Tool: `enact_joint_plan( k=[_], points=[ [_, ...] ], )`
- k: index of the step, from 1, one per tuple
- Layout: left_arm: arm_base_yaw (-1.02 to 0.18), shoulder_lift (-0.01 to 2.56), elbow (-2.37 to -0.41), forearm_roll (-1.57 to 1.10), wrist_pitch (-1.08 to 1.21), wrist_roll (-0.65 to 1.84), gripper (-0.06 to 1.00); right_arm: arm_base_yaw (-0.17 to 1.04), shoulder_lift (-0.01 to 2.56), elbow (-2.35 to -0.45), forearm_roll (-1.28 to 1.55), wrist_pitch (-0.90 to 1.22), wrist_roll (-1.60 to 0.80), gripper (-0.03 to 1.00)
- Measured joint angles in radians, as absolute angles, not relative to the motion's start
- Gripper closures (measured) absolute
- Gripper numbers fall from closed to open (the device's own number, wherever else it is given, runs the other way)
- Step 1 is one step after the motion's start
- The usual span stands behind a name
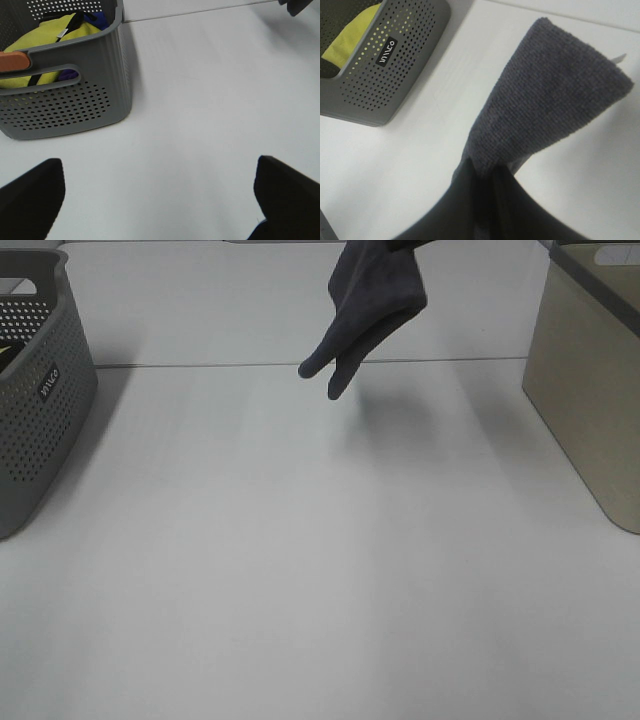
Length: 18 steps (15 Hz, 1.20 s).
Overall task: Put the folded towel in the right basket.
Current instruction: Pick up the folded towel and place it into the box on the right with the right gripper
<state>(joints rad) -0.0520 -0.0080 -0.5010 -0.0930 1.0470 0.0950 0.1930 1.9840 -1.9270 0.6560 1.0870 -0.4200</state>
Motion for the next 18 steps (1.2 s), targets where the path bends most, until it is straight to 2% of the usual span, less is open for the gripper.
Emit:
enact_joint_plan(
  k=[2, 6, 10, 12, 18],
  points=[
    [-0.052, -0.008, -0.501, -0.093, 1.047, 0.095, -0.03, 0.138, 1.915, -1.927, 0.625, 1.091, -0.402, 0.93],
    [-0.052, -0.008, -0.501, -0.093, 1.047, 0.095, -0.03, -0.051, 1.808, -1.927, 0.619, 1.106, -0.393, 0.93],
    [-0.052, -0.008, -0.501, -0.093, 1.047, 0.095, -0.03, -0.298, 1.753, -1.927, 0.618, 1.131, -0.380, 0.93],
    [-0.052, -0.008, -0.501, -0.093, 1.047, 0.095, -0.03, -0.379, 1.753, -1.927, 0.588, 1.145, -0.378, 0.93],
    [-0.052, -0.008, -0.501, -0.093, 1.047, 0.095, -0.03, -0.397, 1.831, -1.927, 0.382, 1.119, -0.342, 0.93]
  ],
)
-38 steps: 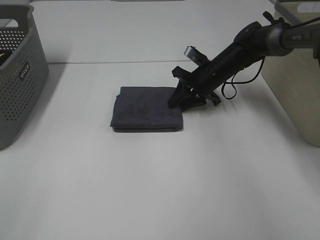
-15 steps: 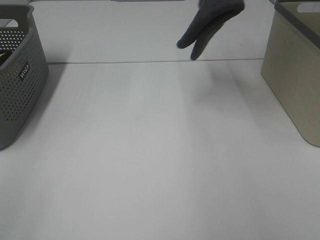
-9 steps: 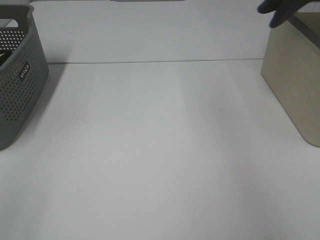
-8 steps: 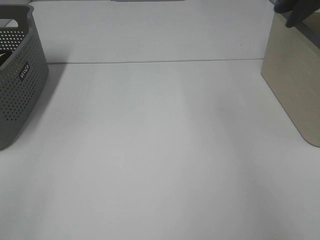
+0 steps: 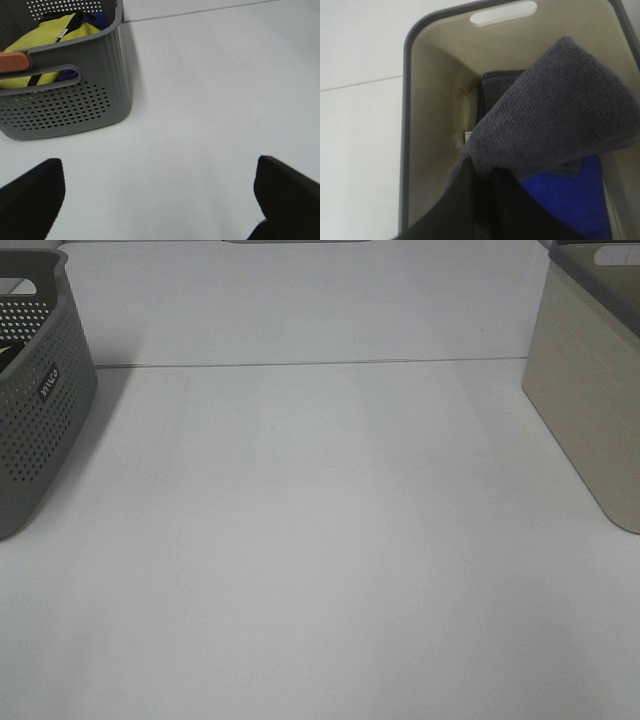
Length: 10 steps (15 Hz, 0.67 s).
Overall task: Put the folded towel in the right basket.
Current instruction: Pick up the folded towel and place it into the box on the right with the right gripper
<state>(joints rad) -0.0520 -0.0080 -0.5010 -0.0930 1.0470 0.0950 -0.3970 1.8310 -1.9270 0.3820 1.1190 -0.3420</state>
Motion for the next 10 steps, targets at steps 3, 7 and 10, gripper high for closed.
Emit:
enact_joint_plan(
  k=[3, 7, 10],
  points=[
    [-0.052, -0.008, -0.501, -0.093, 1.047, 0.095, -0.03, -0.397, 1.956, -1.927, 0.390, 1.115, -0.324, 0.93],
    [-0.052, -0.008, -0.501, -0.093, 1.047, 0.095, -0.03, -0.397, 2.073, -1.927, 0.455, 1.099, -0.323, 0.82],
    [-0.052, -0.008, -0.501, -0.093, 1.047, 0.095, -0.03, -0.397, 2.078, -1.927, 0.487, 1.095, -0.321, 0.38]
  ],
)
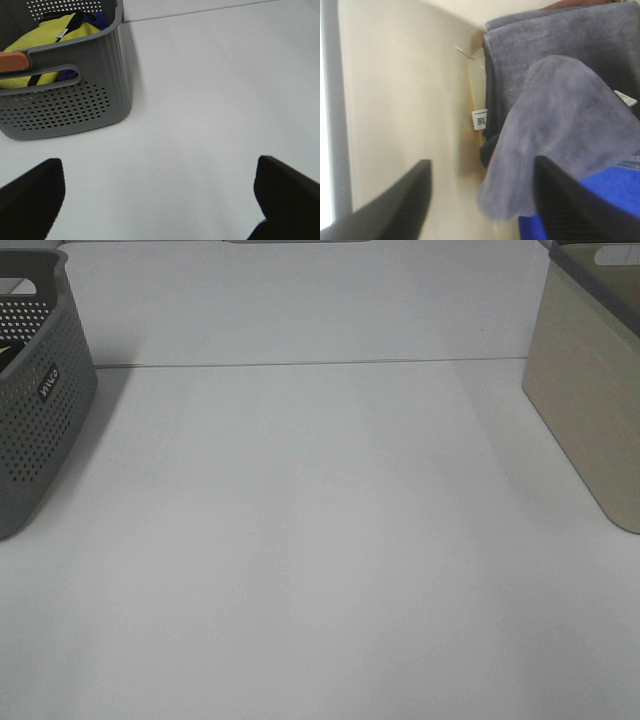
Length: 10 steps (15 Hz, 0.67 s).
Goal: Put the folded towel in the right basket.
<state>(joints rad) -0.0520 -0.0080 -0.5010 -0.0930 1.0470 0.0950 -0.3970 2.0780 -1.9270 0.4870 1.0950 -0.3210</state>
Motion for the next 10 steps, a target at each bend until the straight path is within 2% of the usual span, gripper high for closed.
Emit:
enact_joint_plan(
  k=[2, 4, 10],
  points=[
    [-0.052, -0.008, -0.501, -0.093, 1.047, 0.095, -0.03, -0.382, 2.059, -1.927, 0.497, 1.101, -0.321, 0.26],
    [-0.052, -0.008, -0.501, -0.093, 1.047, 0.095, -0.03, -0.352, 2.027, -1.927, 0.499, 1.108, -0.321, 0.23],
    [-0.052, -0.008, -0.501, -0.093, 1.047, 0.095, -0.03, -0.155, 1.892, -1.927, 0.445, 1.212, -0.298, 0.22]
  ],
)
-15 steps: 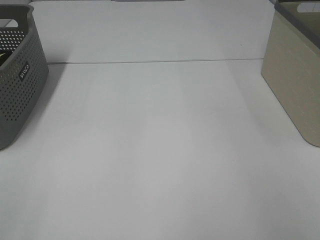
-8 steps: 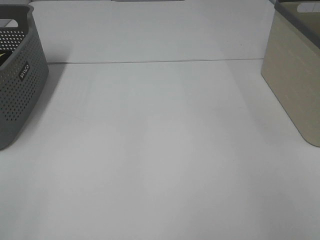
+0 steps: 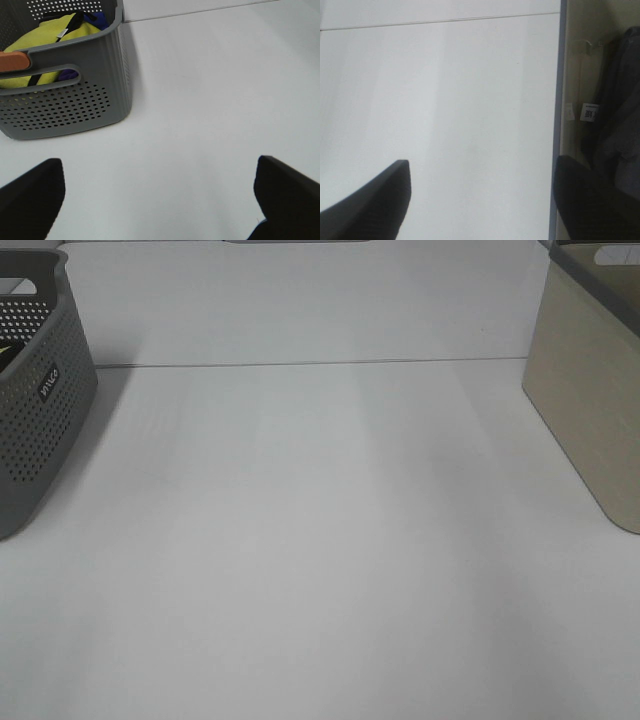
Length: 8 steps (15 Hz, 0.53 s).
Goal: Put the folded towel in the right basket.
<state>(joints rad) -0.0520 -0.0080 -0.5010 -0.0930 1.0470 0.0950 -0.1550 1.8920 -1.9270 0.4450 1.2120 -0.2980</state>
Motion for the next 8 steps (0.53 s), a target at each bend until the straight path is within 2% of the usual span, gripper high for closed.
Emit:
enact_joint_plan(
  k=[4, 8],
  points=[
    [-0.052, -0.008, -0.501, -0.093, 1.047, 0.095, -0.03, -0.141, 1.765, -1.876, 0.374, 1.214, -0.249, 0.22],
    [-0.052, -0.008, -0.501, -0.093, 1.047, 0.095, -0.03, -0.141, 1.554, -1.619, 0.327, 1.214, -0.244, 0.22]
  ],
)
